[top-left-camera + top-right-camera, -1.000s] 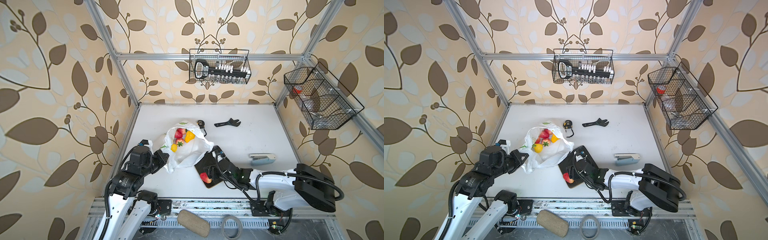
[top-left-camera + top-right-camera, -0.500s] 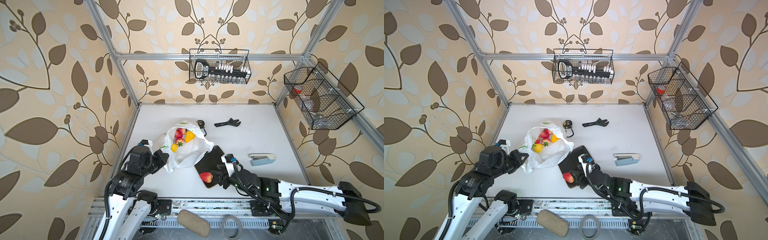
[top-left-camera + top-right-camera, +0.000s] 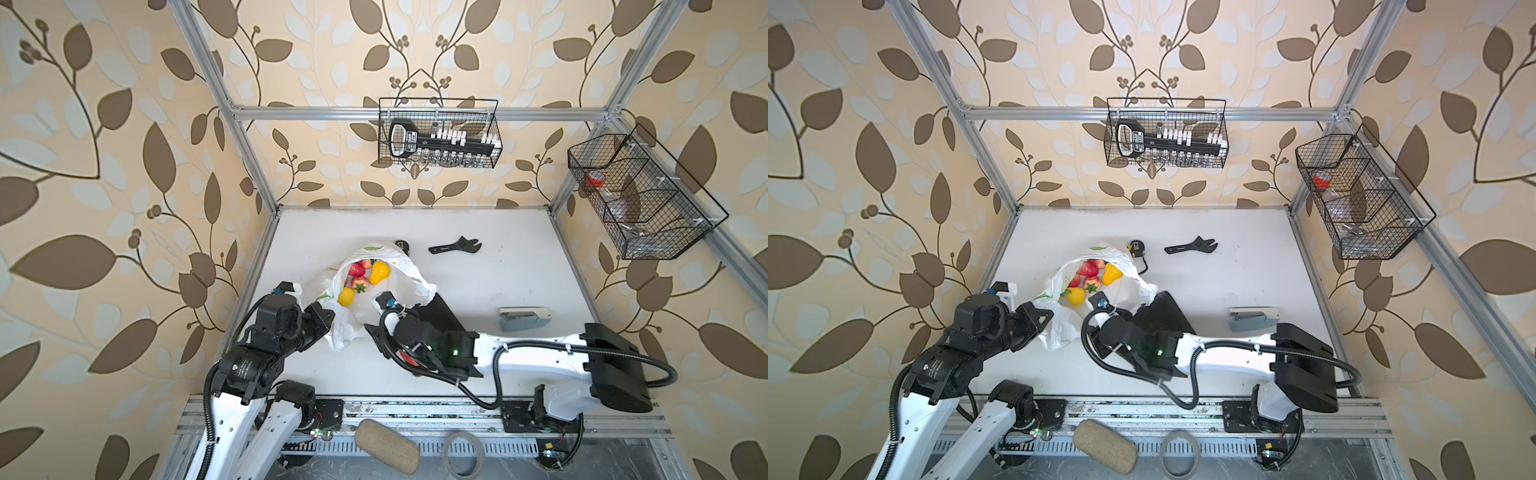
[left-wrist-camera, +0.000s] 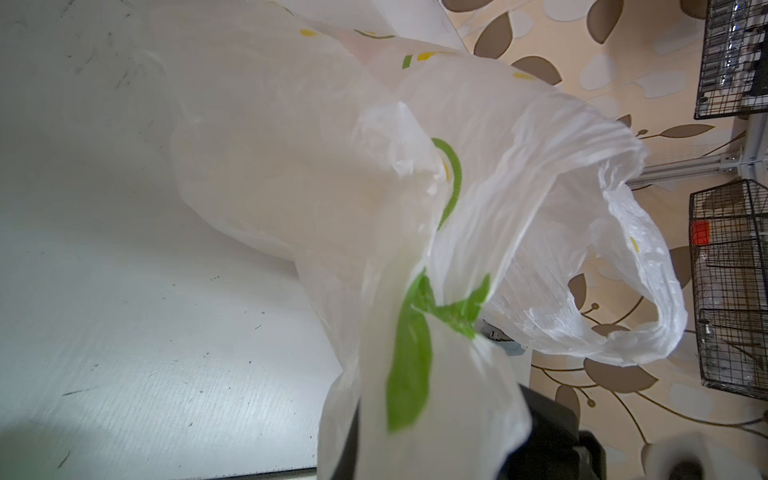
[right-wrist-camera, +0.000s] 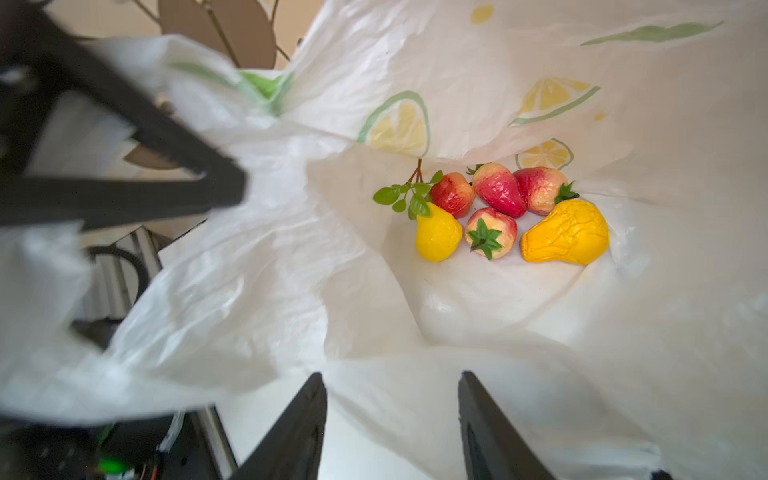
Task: Take the fake fruits out of the plastic bag
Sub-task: 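Move the right gripper back over the bag opening, then lower the right gripper into the bag and grasp a red strawberry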
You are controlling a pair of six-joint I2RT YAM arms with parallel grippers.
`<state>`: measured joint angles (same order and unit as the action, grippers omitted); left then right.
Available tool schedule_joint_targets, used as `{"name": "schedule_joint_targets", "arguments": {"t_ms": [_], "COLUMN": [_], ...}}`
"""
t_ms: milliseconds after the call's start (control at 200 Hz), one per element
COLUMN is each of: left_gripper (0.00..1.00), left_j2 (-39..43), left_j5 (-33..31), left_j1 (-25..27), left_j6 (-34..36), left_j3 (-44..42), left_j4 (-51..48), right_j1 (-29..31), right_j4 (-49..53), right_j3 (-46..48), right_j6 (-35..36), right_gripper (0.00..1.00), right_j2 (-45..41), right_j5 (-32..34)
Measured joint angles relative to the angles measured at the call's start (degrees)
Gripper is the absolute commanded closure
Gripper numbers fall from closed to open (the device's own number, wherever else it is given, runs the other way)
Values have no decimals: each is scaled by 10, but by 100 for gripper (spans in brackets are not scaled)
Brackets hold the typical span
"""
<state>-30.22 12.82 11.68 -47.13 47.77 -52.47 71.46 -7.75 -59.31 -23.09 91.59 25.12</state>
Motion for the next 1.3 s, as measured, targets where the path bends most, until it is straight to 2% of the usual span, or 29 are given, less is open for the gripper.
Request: {"name": "schedule_joint_targets", "arguments": {"t_ms": [255, 485, 875, 1300], "left_gripper": [100, 100, 100, 100], "left_j2": [3, 10, 15, 20], "left_j5": [-9, -13, -13, -13], "left_j1": [0, 0, 0, 0], "left_j6": [3, 4, 5, 6], "left_j3": [2, 2, 2, 2], "left_j4": [-42, -64, -70, -71], "right_j1": [-80, -114, -153, -157], "right_j4": [59, 94, 117, 163], "right_j3": [-144, -238, -347, -462], "right_j6": [-75, -117, -196, -224], "right_gripper": [35, 29, 27, 27], "right_j2": [164, 268, 374, 459], "right_j5": [-10, -31, -54, -50]}}
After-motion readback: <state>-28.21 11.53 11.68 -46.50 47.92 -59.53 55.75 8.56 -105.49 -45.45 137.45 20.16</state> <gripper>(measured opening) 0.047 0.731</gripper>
